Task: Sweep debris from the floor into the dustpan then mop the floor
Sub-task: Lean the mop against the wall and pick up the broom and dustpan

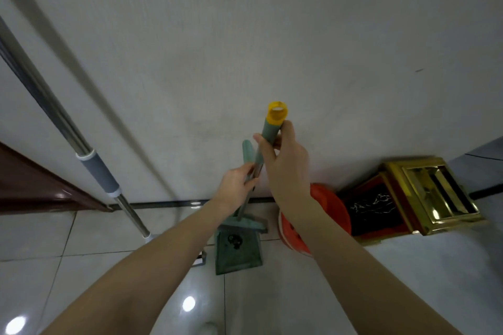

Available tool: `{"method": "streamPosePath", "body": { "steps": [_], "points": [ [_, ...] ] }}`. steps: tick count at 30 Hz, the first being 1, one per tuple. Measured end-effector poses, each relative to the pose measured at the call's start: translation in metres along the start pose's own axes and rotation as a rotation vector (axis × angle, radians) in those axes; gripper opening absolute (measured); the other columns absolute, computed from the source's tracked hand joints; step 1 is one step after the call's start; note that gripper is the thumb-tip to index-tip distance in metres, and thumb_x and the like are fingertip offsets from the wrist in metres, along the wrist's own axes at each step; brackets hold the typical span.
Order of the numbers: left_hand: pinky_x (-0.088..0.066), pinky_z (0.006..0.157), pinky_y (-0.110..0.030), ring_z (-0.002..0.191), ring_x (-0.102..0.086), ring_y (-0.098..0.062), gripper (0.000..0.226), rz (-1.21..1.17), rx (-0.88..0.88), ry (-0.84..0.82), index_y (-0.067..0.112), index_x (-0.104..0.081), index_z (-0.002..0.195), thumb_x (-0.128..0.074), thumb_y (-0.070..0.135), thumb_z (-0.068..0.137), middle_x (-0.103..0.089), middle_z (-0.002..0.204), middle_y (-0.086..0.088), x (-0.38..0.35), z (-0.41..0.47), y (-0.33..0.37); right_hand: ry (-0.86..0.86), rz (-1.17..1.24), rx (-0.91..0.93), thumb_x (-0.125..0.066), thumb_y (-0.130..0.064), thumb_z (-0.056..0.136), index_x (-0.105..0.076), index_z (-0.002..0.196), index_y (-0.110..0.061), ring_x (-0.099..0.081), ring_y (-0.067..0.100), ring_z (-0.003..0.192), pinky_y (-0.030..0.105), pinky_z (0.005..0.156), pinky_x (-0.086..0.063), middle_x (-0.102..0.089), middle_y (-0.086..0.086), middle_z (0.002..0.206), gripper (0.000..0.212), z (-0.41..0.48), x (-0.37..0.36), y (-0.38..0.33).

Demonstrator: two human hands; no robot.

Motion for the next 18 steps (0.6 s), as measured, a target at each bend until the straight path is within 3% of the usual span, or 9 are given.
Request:
{"method": "streamPosePath", "body": {
  "steps": [2, 3, 7, 11, 18],
  "points": [
    [-0.043, 0.076, -0.006, 0.089, -0.059, -0.007, 0.031, -0.019, -0.002, 0.005, 0.016, -0.057, 0.125, -0.057, 0.018, 0.094, -0.067, 0.113, -0.002, 0.0, 0.014, -0.003, 0.015, -0.002, -0.017, -0.06, -0.036, 0.095, -0.042, 0.103, -0.027, -0.053, 0.0, 0.062, 0.009, 0.055, -0.044, -0.049, -0.019, 0.072, 0.022, 0.012, -0.004, 0.003],
    [-0.041, 0.076, -0.004, 0.09, -0.059, -0.006, 0.031, -0.022, 0.006, 0.006, 0.017, -0.057, 0.125, -0.058, 0.02, 0.094, -0.067, 0.113, -0.001, 0.0, 0.019, -0.005, 0.022, -0.002, -0.029, -0.06, -0.036, 0.095, -0.044, 0.107, -0.024, -0.053, 0.001, 0.064, 0.009, 0.056, -0.043, -0.05, -0.017, 0.075, 0.024, 0.016, -0.005, 0.005],
    [-0.047, 0.084, -0.021, 0.096, -0.065, -0.016, 0.03, 0.008, 0.025, 0.016, 0.018, -0.057, 0.123, -0.059, 0.025, 0.093, -0.069, 0.111, -0.001, -0.006, 0.028, -0.01, 0.057, 0.005, -0.053, -0.062, -0.037, 0.093, -0.046, 0.111, -0.021, -0.055, -0.001, 0.068, 0.007, 0.058, -0.041, -0.052, -0.018, 0.078, 0.03, 0.022, -0.002, 0.012],
    [-0.052, 0.089, -0.032, 0.095, -0.066, -0.016, 0.027, 0.025, 0.045, 0.02, 0.021, -0.057, 0.12, -0.058, 0.028, 0.093, -0.069, 0.108, 0.001, -0.012, 0.02, -0.012, 0.04, 0.01, -0.065, -0.063, -0.037, 0.092, -0.046, 0.111, -0.021, -0.058, 0.008, 0.073, 0.008, 0.061, -0.04, -0.057, -0.01, 0.085, 0.03, 0.014, -0.001, 0.015],
    [-0.054, 0.085, -0.034, 0.091, -0.066, -0.019, 0.02, 0.073, 0.052, 0.048, 0.022, -0.058, 0.111, -0.06, 0.027, 0.092, -0.07, 0.103, 0.001, -0.01, 0.004, -0.008, -0.045, 0.051, -0.074, -0.062, -0.035, 0.093, -0.045, 0.11, -0.021, -0.058, 0.008, 0.077, 0.008, 0.064, -0.042, -0.057, -0.011, 0.092, 0.028, -0.001, 0.001, 0.012]
  ]
}}
Point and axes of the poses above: each hand's wrist, its own z-axis towards the middle knuckle, its own x-axis out of the back of the hand, y = z × x, the point moved 9 cm from there along z, towards the middle knuckle
